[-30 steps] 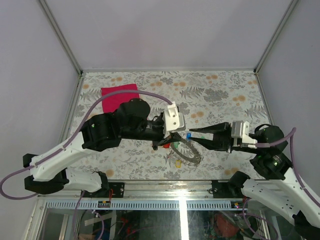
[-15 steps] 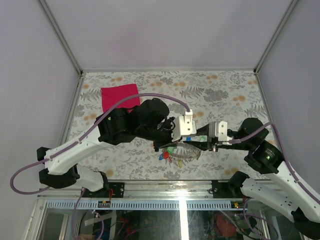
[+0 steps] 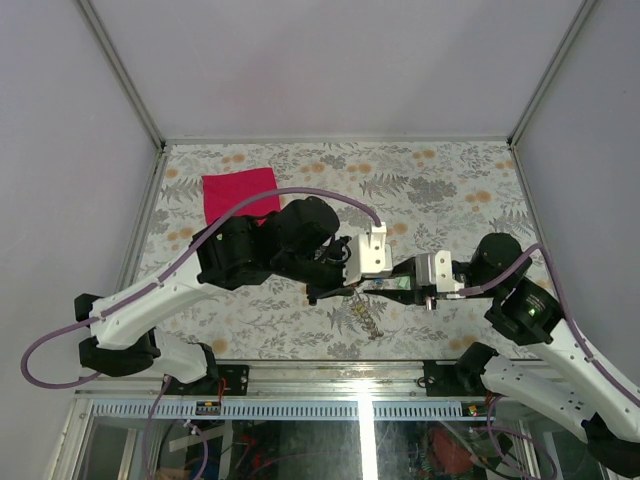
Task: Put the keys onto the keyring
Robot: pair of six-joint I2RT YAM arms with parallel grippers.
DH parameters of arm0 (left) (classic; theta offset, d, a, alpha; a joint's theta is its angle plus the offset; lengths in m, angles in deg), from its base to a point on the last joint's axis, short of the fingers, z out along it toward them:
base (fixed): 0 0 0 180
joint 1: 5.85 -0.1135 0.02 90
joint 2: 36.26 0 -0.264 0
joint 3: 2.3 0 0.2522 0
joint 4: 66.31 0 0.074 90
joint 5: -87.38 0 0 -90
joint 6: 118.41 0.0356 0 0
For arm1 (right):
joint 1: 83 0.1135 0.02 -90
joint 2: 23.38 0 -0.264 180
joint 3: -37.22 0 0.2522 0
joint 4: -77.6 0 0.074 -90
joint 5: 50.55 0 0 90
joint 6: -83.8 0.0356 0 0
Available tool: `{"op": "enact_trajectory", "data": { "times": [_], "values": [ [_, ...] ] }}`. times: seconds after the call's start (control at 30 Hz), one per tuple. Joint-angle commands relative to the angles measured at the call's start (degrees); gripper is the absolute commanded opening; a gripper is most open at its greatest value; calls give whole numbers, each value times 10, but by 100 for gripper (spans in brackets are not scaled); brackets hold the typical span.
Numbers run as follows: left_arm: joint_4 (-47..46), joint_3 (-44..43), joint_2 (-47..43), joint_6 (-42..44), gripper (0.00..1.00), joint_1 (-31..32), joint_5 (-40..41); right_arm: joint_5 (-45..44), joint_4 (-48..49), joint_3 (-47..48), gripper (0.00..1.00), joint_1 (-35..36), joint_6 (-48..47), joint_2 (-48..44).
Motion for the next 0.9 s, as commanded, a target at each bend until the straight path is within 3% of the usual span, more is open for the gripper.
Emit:
{"op": "enact_trajectory", "data": {
  "times": [0.0, 0.37, 0.5, 0.67, 0.77, 0.87],
  "values": [
    [-15, -27, -1, 7, 0, 6, -13, 32, 34, 2, 30, 2, -19, 11],
    [-16, -30, 2, 8, 0, 6, -16, 41, 33, -2, 30, 2, -43, 31],
    [-15, -31, 5, 10, 0, 7, -15, 47, 29, 0, 23, 2, -46, 37],
    [-15, -30, 4, 10, 0, 8, -5, 55, 30, 2, 3, 2, -42, 35],
    [-20, -24, -1, 10, 0, 7, 2, 55, 37, 1, 0, 2, -31, 29],
    [-36, -9, -15, 7, 7, 8, 7, 50, 52, -6, 0, 2, -13, 16]
  ]
}}
